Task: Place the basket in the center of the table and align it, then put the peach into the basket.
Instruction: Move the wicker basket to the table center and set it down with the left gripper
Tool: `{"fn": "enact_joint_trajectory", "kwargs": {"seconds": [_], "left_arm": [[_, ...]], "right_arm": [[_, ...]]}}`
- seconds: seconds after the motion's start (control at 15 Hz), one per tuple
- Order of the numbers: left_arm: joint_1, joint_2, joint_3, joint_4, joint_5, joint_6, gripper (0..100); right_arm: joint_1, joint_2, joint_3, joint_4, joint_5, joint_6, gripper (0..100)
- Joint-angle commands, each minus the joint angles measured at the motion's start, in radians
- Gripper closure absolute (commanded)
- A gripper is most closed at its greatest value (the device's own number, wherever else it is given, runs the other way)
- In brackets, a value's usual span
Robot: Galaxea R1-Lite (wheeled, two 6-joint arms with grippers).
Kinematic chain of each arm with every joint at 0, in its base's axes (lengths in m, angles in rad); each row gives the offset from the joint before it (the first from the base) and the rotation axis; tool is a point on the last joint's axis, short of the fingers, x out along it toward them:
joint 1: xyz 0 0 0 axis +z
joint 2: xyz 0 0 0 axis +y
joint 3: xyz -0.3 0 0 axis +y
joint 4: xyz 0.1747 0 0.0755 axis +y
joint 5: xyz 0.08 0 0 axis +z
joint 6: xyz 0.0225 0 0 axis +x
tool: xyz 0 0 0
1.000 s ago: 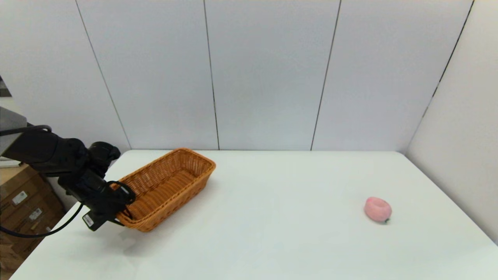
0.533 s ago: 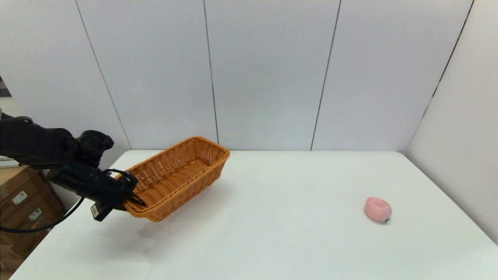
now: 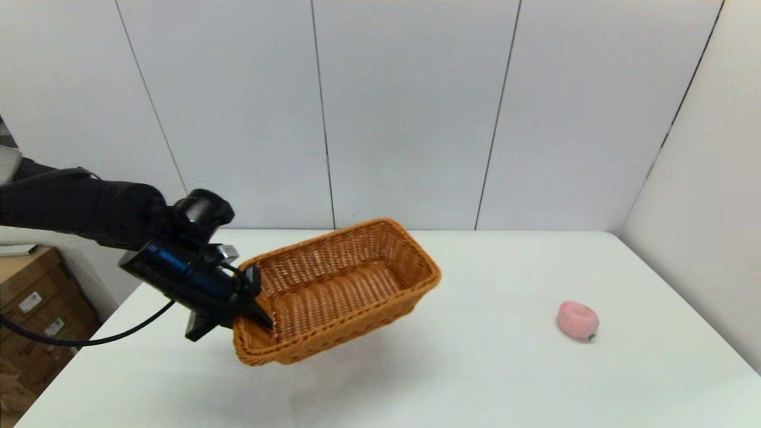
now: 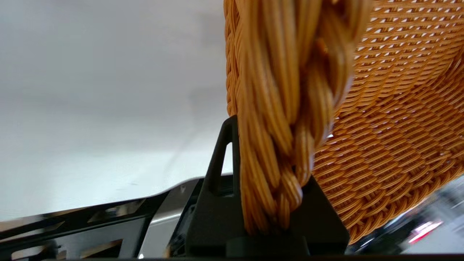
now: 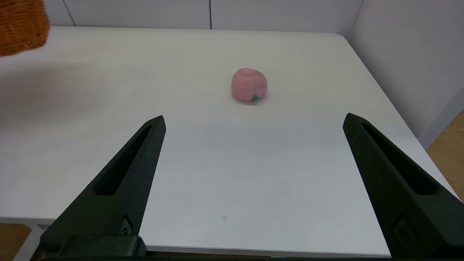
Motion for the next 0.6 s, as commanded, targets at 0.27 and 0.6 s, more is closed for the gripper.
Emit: {"fn": "enact_joint_trajectory", "kwargs": {"seconds": [0.27,0.6], "left_arm": [[-0.239,0.151,-0.147,0.037,0.037,0.115,100],[-0.268,0.255,-0.237,0.129,0.063,0.186,100]], "right_arm": [[0.000,0.000,0.000,0.001,0.000,0.000,0],[0.000,0.000,0.000,0.001,0.000,0.000,0]]}}
